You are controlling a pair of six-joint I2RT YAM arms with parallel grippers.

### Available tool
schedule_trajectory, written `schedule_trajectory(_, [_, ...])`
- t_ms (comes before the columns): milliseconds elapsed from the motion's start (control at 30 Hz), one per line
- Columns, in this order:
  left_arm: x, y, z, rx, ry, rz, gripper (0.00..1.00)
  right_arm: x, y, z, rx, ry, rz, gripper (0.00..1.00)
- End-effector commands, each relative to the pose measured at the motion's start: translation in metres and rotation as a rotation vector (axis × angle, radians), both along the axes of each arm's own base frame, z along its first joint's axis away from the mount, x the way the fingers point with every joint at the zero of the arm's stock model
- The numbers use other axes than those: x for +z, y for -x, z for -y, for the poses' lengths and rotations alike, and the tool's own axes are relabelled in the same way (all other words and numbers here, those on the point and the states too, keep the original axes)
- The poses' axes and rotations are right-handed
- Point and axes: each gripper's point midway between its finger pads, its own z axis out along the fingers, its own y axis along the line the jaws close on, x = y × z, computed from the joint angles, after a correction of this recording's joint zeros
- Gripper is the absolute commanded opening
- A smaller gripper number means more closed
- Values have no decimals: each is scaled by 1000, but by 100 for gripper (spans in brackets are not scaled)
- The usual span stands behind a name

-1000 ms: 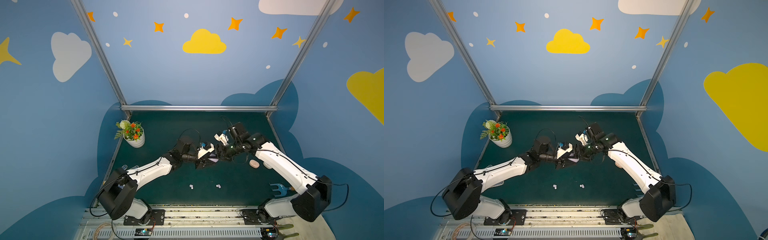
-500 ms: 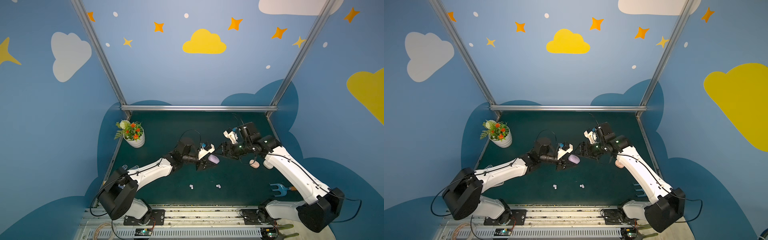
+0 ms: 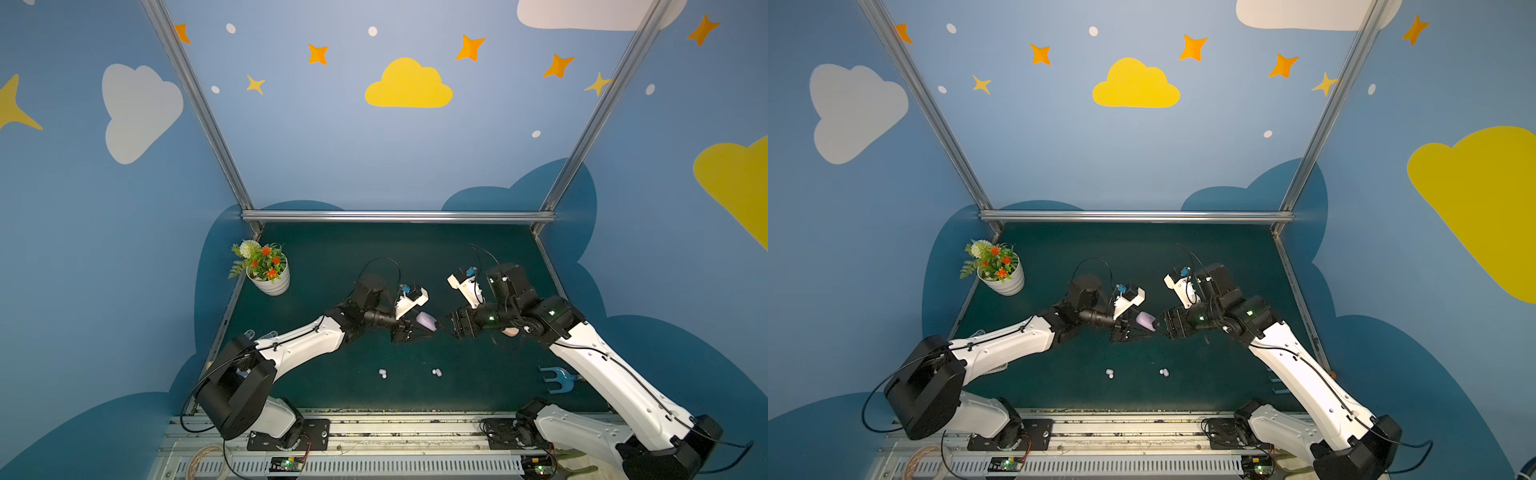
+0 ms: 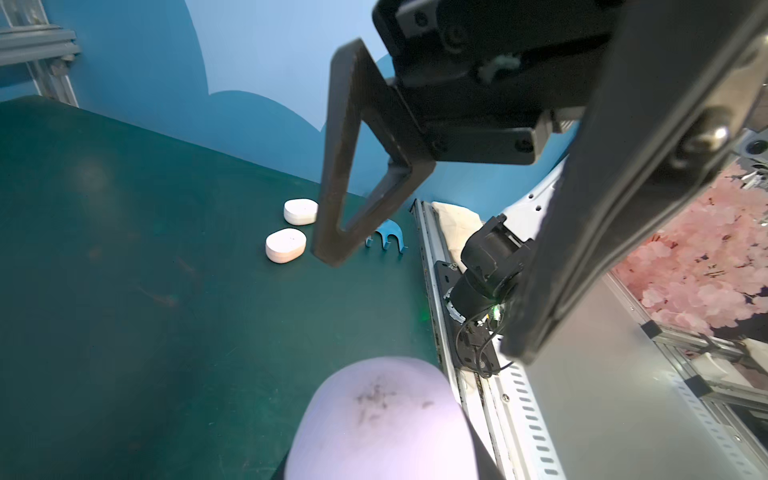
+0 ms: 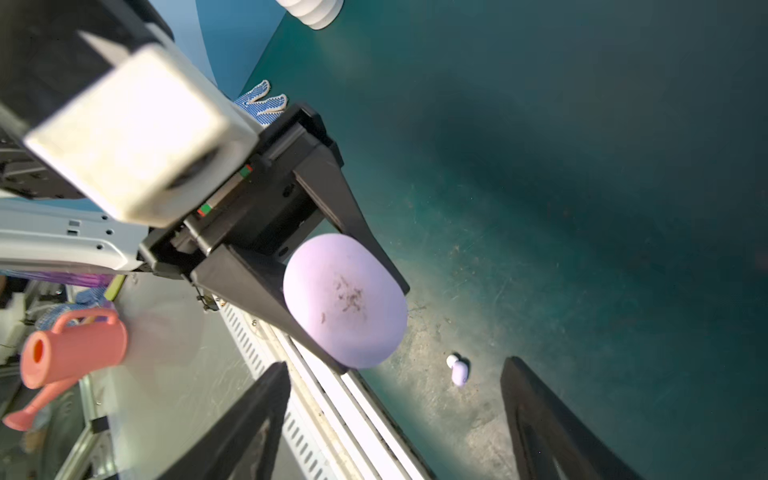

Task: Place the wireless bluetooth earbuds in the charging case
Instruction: 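Hold the lavender case with the left gripper and lift its lid with the right gripper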

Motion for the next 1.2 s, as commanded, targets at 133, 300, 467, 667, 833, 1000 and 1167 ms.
schedule_trajectory(133, [12, 1, 2, -26, 28, -3, 29, -5, -4, -9, 46, 56, 68, 78])
schedule_trajectory(300, [14, 1, 2, -26, 32, 1, 28, -10, -6, -13, 51, 78, 69, 78])
schedule_trajectory(467, [17, 3, 1, -28, 37, 4, 28, -19, -13, -9, 16, 131, 67, 78])
schedule_trajectory(667, [19, 6, -1, -31, 36, 7, 28, -23, -26, 0, -62, 175, 81, 78])
schedule_trajectory(833, [21, 8, -1, -37, 40, 14, 27, -25, -34, 10, -118, 210, 80, 78])
schedule_trajectory(1000, [23, 10, 0, -43, 44, 17, 27, -23, -41, 16, -162, 211, 75, 78])
schedule_trajectory(1167, [24, 12, 0, -46, 44, 22, 27, -23, -46, 23, -197, 220, 59, 78])
